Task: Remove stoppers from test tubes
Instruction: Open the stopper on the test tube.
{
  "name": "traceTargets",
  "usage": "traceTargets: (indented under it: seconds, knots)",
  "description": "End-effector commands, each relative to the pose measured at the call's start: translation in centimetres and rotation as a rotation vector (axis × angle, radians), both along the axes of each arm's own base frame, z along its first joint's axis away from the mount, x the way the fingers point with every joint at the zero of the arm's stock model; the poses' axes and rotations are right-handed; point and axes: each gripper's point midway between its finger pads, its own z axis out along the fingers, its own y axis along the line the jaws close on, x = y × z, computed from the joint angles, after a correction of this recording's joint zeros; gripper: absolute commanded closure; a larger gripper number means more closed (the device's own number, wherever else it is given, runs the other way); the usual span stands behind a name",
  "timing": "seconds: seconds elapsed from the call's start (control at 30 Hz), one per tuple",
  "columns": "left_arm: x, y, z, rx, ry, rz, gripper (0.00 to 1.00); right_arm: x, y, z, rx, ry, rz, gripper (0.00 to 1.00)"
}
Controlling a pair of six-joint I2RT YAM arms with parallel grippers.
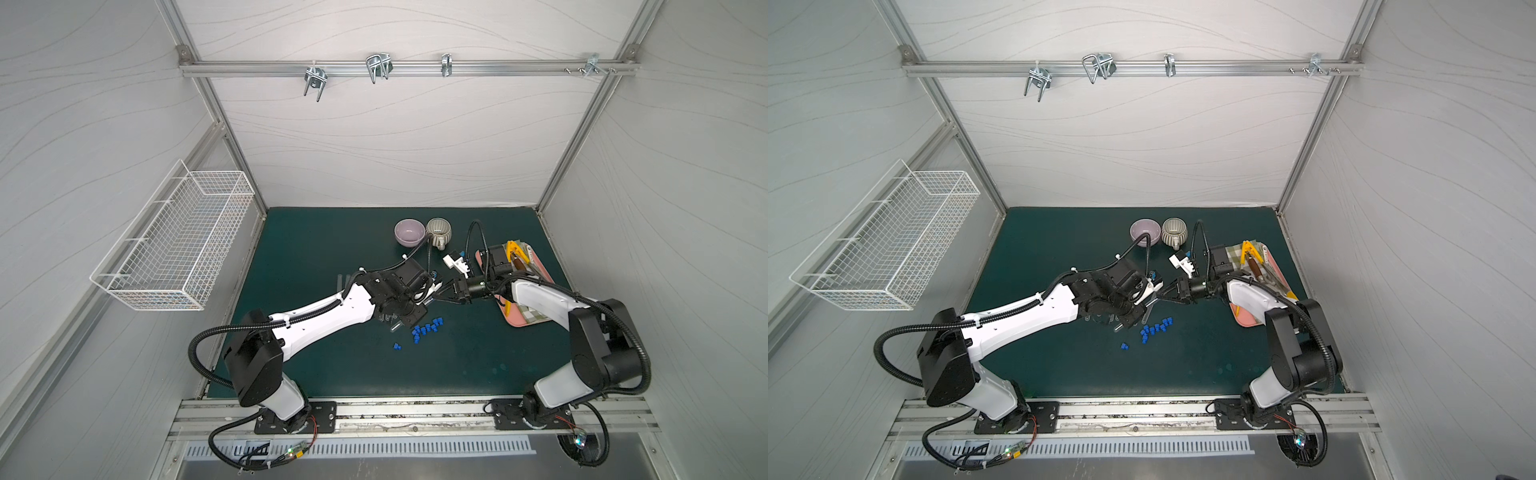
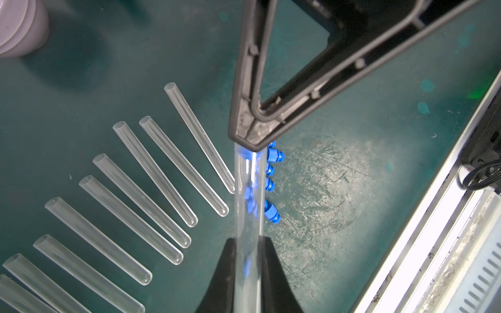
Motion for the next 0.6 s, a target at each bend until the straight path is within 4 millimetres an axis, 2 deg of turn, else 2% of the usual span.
traceTargets:
  seconds: [0.0,0.13,0.43,0.5,0.57]
  knots:
    - [0.4,-0.5,1.4,-0.035,-0.053,-0.015,0.98,-0.4,0.3,0.6,0.034,-0.01,0.036,0.97]
    - [0.5,-0.2,1.4,-0.022,-0.06,-0.006,0.98,0.1,-0.3,0.9,0.059,-0.002,0.017,1.0]
    - [0.6,0.7,0.8,0.017,-0.065,0.01,0.98,0.9,-2.0,2.2,0.11,-0.008,-0.019,1.0]
    - [0.7,0.9,0.7,0.034,-0.072,0.016,0.98,1.2,-2.2,2.0,0.094,-0.008,-0.036,1.0]
    - [0.9,1.3,0.5,0.058,-0.08,0.026,0.98,1.3,-2.6,1.1,0.003,-0.023,-0.061,1.0]
